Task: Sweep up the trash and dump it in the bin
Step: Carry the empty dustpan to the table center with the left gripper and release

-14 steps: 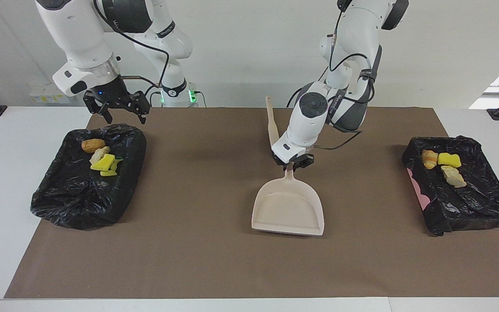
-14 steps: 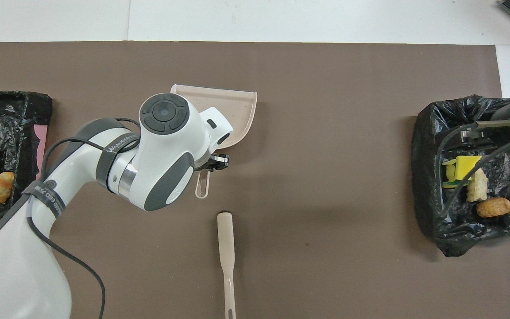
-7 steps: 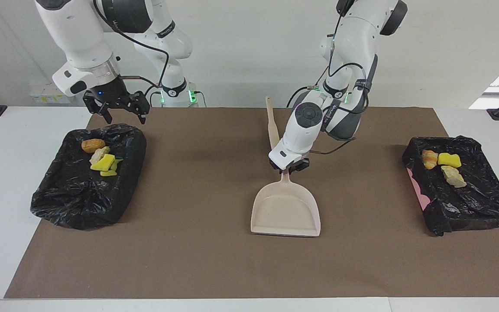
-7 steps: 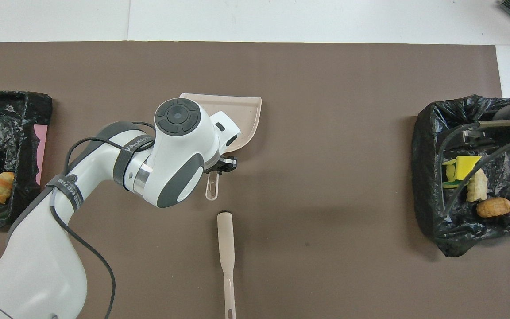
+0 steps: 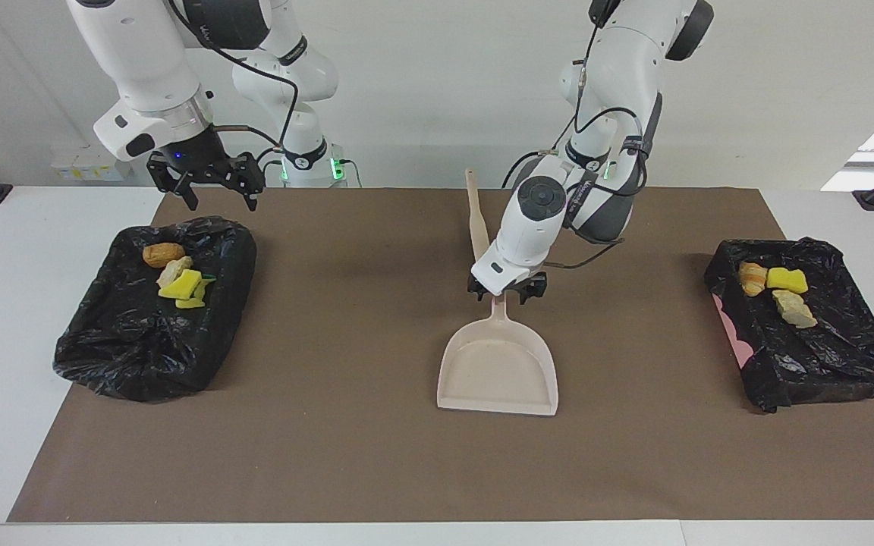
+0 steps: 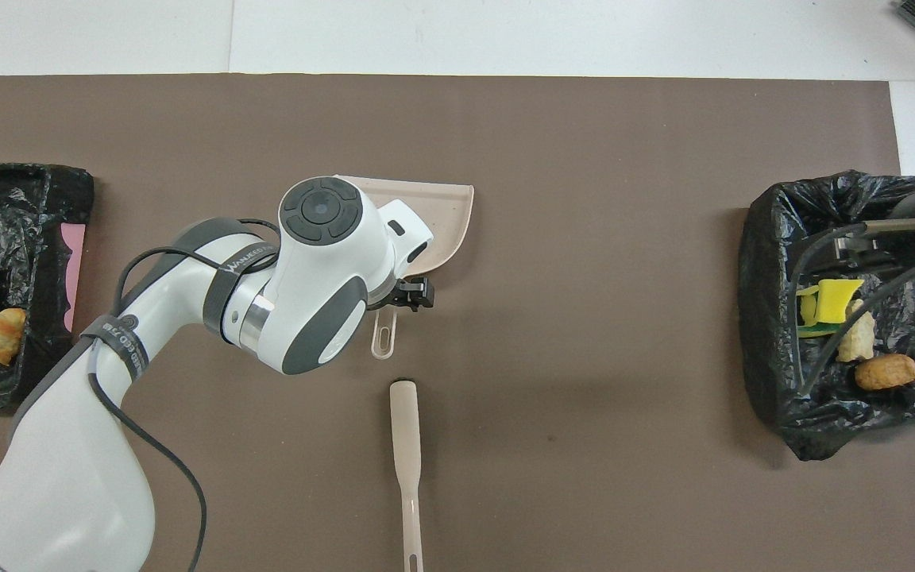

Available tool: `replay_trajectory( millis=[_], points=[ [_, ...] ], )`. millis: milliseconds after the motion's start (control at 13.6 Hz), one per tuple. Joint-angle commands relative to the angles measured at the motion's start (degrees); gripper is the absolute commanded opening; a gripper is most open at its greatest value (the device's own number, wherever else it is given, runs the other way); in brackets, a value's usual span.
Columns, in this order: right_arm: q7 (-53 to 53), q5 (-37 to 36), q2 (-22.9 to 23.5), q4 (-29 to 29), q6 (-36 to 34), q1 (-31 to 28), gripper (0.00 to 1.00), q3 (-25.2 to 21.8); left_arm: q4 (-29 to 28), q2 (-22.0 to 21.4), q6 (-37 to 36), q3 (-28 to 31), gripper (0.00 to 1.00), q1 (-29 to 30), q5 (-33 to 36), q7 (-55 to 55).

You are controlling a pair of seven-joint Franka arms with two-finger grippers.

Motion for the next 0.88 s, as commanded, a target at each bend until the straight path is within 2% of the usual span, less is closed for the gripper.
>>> replay_trajectory(
  millis=[0,147,369,590,811],
  points=[
    [0.5,0.93,-0.2,0.35,-1.2,0.52,1.0,-1.03,-0.62,-5.74,-4.36,3.95,1.0,-0.05,0.98,0.6],
    [0.59,0.4,-0.37,0.43,-1.2,0.6,1.0,-0.94,-1.23,-9.51,-6.82,7.02,1.0,0.21,2.04,3.84],
    [0.59,0.66,-0.64,0.0,-1.38,0.43,1.0,-0.76,-2.64,-16.9,-10.95,13.96,1.0,0.22,2.04,14.37],
    [0.59,1.02,-0.64,0.08,-1.11,0.25,1.0,-1.02,-2.38,-21.65,-13.51,20.38,1.0,0.22,1.69,19.48],
    [0.67,1.02,-0.64,0.08,-1.02,0.17,1.0,-1.11,-0.89,-25.6,-18.25,24.25,1.0,0.21,0.29,27.39]
  ],
)
